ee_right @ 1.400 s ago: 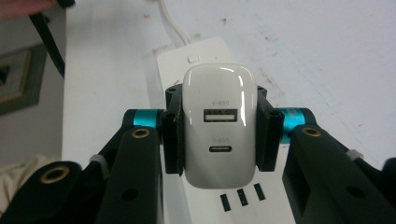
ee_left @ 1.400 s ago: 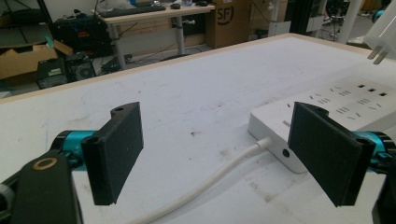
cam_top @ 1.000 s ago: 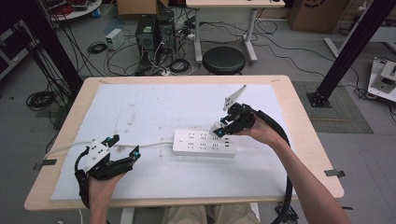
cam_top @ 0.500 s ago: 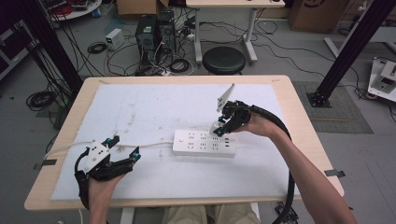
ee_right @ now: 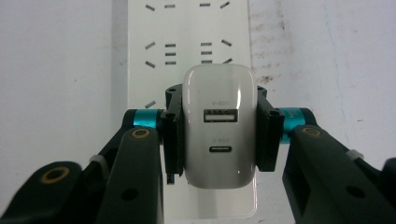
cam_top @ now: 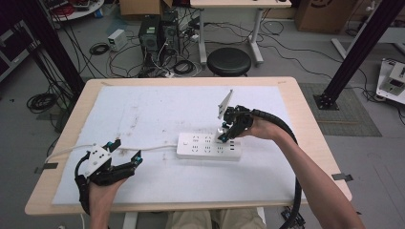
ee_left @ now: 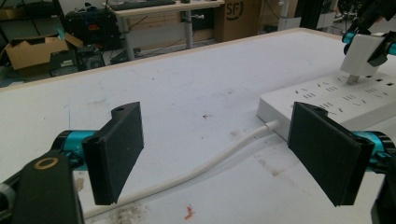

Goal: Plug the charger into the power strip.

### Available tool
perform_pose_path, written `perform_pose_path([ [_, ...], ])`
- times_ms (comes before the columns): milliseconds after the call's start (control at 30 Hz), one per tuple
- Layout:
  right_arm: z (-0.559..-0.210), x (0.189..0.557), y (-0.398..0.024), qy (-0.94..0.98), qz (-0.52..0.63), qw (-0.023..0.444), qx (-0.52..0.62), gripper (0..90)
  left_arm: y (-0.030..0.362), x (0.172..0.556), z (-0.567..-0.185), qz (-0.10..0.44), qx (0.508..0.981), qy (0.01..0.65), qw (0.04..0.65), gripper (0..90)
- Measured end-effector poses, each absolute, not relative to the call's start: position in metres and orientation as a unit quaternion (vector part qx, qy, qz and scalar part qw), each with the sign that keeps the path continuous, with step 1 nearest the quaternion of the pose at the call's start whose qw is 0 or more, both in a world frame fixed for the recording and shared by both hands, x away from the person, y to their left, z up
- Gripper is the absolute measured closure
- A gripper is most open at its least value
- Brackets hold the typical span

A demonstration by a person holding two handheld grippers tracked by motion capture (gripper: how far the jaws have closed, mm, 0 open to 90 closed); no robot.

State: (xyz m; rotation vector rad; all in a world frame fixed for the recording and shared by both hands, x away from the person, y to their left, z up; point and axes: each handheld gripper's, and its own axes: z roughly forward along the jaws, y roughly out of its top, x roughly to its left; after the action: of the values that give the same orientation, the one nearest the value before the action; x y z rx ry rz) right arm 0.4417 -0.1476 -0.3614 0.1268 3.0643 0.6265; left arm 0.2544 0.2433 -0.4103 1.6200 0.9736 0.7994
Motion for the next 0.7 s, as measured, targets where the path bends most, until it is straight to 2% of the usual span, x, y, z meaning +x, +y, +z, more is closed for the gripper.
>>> perform_pose_path([
  [700,-0.368,0.437,-0.128,0.988,0.154,0.025,0.002,63.4,0.234,0.256,-0.41,0.329,0.685,0.397,0.515,19.1],
])
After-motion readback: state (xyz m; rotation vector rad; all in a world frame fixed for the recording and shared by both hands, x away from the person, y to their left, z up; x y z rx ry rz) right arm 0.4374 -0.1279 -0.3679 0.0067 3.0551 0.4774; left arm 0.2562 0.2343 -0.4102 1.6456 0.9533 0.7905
